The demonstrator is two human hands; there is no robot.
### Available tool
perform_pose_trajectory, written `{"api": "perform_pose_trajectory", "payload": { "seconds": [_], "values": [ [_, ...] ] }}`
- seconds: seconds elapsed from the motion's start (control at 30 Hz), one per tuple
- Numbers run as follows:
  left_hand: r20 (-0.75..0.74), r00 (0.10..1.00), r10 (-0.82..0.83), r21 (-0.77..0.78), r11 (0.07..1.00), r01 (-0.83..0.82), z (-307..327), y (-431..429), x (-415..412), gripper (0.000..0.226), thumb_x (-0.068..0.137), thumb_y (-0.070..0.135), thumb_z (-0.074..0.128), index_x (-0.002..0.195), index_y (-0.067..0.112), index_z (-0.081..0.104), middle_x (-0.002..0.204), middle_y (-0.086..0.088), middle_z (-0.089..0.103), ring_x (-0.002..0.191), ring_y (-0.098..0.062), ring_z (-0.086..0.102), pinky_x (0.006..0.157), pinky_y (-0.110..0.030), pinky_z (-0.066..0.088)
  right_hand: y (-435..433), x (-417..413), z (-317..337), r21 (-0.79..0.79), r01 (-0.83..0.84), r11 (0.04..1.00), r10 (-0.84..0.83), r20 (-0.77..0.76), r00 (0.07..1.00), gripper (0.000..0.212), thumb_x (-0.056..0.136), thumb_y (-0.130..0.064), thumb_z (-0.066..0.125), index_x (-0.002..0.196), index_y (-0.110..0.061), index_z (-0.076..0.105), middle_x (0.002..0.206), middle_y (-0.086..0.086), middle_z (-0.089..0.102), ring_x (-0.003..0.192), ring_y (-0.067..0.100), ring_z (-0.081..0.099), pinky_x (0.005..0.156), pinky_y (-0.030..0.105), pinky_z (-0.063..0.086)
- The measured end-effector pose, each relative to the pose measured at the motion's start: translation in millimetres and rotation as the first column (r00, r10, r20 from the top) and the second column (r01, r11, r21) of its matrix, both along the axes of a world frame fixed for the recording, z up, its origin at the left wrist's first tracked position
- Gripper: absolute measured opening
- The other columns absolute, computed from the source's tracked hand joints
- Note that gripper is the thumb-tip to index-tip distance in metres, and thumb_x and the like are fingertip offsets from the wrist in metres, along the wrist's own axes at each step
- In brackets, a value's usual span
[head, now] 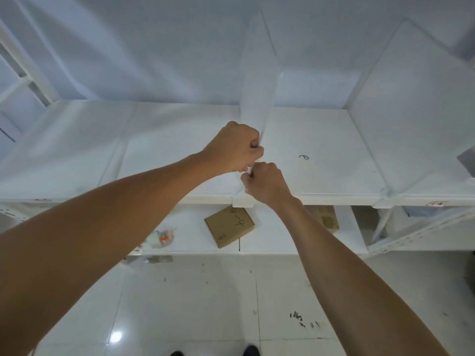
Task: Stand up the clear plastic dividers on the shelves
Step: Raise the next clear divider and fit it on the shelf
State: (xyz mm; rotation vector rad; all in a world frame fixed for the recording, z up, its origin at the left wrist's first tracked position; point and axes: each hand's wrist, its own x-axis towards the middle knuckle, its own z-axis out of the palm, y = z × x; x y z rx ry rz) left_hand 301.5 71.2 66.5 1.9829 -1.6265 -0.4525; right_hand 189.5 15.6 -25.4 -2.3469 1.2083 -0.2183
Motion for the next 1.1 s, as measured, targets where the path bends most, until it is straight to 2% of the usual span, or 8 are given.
{"api": "perform_pose_trajectory", "payload": {
  "seconds": [0.47,0.53,0.6,0.67,0.77,0.87,1.03,1.1],
  "values": [
    [0.011,1.000,0.001,-0.049,0.999,0.000,-7,5,-5,0.024,0.087,0.013,0.059,0.071,-0.004,0.063,0.064,-0.014,0.073,0.061,-0.031,0.072,0.065,-0.048,0.061,4,-4,1,0.031,0.005,1.000,-0.005,-0.010,1.000,0.033,0.093,-0.026,0.045,0.078,-0.005,0.066,0.072,0.006,0.073,0.072,0.021,0.068,0.074,0.037,0.057],
    [-0.018,1.000,0.014,-0.053,0.999,-0.015,-9,7,-7,0.023,0.086,0.012,0.059,0.070,-0.004,0.062,0.064,-0.015,0.073,0.061,-0.030,0.072,0.064,-0.048,0.061,6,-4,0,0.009,-0.006,1.000,0.006,-0.043,0.999,0.037,0.098,-0.029,0.041,0.071,-0.010,0.057,0.072,0.003,0.068,0.070,0.023,0.062,0.068,0.034,0.052],
    [-0.006,1.000,0.023,-0.037,0.999,-0.023,-8,8,-10,0.022,0.086,0.011,0.057,0.071,-0.005,0.061,0.065,-0.017,0.073,0.063,-0.031,0.073,0.064,-0.048,0.061,10,-3,-2,-0.034,-0.013,0.999,0.010,-0.109,0.994,0.043,0.103,-0.035,0.033,0.065,-0.017,0.041,0.067,0.001,0.053,0.069,0.026,0.052,0.064,0.032,0.040],
    [0.010,0.999,0.030,-0.002,1.000,-0.030,-5,8,-9,0.025,0.086,0.011,0.054,0.072,-0.009,0.061,0.065,-0.018,0.074,0.060,-0.030,0.073,0.064,-0.046,0.062,14,-1,-4,-0.066,-0.017,0.998,0.006,-0.158,0.987,0.047,0.105,-0.040,0.026,0.066,-0.017,0.037,0.065,0.000,0.044,0.071,0.029,0.051,0.064,0.033,0.037],
    [0.062,0.998,0.025,0.069,0.997,-0.029,1,9,-6,0.031,0.088,0.009,0.049,0.070,-0.011,0.064,0.064,-0.017,0.075,0.053,-0.027,0.074,0.064,-0.040,0.064,14,1,1,-0.045,-0.020,0.999,0.010,-0.204,0.979,0.047,0.105,-0.039,0.029,0.072,-0.012,0.046,0.072,0.003,0.049,0.076,0.029,0.051,0.066,0.036,0.039],
    [0.084,0.996,0.003,0.112,0.994,-0.013,4,9,-4,0.032,0.091,0.007,0.047,0.065,-0.005,0.063,0.065,-0.016,0.076,0.053,-0.027,0.075,0.068,-0.037,0.064,10,1,6,-0.013,-0.069,0.998,0.063,-0.254,0.965,0.034,0.105,-0.035,0.034,0.092,-0.011,0.055,0.088,0.010,0.053,0.079,0.030,0.050,0.069,0.038,0.042],
    [0.113,0.994,-0.006,0.076,0.997,-0.002,-3,1,-8,0.028,0.090,0.009,0.049,0.062,0.002,0.050,0.075,-0.029,0.072,0.066,-0.042,0.073,0.069,-0.051,0.063,13,-2,1,-0.045,-0.069,0.997,0.055,-0.263,0.963,0.031,0.105,-0.035,0.036,0.090,-0.012,0.051,0.087,0.010,0.054,0.077,0.029,0.050,0.069,0.040,0.045],
    [0.143,0.990,-0.003,0.049,0.999,-0.004,-9,-3,-12,0.034,0.090,0.009,0.049,0.057,0.005,0.043,0.064,-0.022,0.065,0.058,-0.037,0.065,0.066,-0.046,0.062,15,-4,0,-0.047,-0.048,0.998,0.036,-0.237,0.971,0.032,0.105,-0.035,0.035,0.090,-0.012,0.052,0.087,0.010,0.054,0.078,0.029,0.050,0.070,0.040,0.046]
  ]
}}
